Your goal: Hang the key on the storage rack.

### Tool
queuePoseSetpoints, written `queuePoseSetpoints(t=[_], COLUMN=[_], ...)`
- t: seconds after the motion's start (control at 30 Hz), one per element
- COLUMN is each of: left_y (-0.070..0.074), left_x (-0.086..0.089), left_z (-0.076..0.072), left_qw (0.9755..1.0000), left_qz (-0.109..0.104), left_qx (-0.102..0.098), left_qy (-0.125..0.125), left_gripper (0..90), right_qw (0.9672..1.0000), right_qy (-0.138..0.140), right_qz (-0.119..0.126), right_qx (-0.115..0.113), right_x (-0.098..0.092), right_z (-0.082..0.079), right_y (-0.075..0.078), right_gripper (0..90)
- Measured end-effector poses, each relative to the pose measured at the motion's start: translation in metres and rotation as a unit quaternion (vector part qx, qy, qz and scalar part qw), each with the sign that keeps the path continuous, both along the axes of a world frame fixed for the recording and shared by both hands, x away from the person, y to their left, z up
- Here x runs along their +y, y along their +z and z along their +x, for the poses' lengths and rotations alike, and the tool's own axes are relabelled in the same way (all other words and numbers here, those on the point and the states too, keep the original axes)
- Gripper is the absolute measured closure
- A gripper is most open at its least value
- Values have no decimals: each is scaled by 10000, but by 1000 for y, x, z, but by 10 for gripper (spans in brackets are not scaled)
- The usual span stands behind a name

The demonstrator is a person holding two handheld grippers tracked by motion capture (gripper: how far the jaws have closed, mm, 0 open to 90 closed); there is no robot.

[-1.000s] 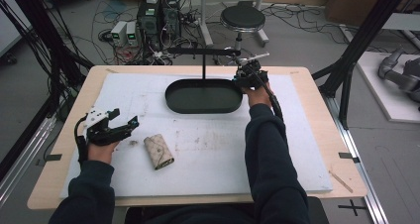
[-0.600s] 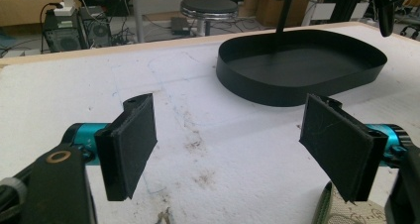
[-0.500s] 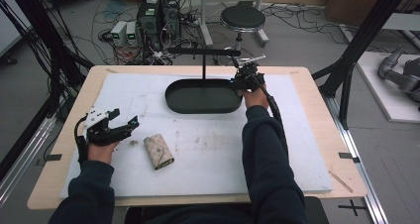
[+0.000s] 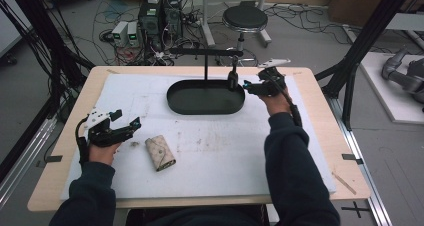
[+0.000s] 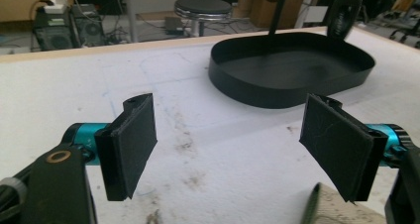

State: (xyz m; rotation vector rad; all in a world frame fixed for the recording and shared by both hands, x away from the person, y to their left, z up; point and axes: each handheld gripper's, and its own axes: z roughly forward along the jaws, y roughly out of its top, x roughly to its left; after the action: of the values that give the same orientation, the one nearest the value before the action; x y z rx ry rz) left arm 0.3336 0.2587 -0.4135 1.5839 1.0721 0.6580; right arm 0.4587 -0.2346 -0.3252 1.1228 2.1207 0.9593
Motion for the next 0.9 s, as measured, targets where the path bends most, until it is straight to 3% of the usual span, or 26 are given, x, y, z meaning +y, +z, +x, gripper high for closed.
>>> queuePoseSetpoints(t=[0.07,0.13,0.2,0.27,0.33,0.63,0.9], left_y=[1,2,3,4,5,5,4], left_x=[-2,-5,-6,-7,-7,-6,-6], left_z=[-1,-1,-2,-4,-5,-6,-7], left_qw=[10000,9999,10000,10000,9999,9999,9999], left_qz=[-36,-115,-62,-39,9,9,48], left_qx=[6,-4,-26,-45,-101,-62,6], left_qy=[-36,-62,-62,-5,56,85,110], left_gripper=[203,201,201,200,167,167,169], right_qw=[9996,9999,9994,9992,9991,9997,9995], right_qy=[91,94,151,155,123,-91,-102], right_qz=[124,66,163,67,82,59,101], right_qx=[-255,-103,-278,-368,-395,-203,-266], right_x=[-15,-28,-42,-50,-61,-71,-72], right_z=[-17,-29,-46,-57,-73,-89,-90], right_y=[0,1,-2,-7,-22,-61,-59], right_gripper=[296,234,221,213,209,209,209])
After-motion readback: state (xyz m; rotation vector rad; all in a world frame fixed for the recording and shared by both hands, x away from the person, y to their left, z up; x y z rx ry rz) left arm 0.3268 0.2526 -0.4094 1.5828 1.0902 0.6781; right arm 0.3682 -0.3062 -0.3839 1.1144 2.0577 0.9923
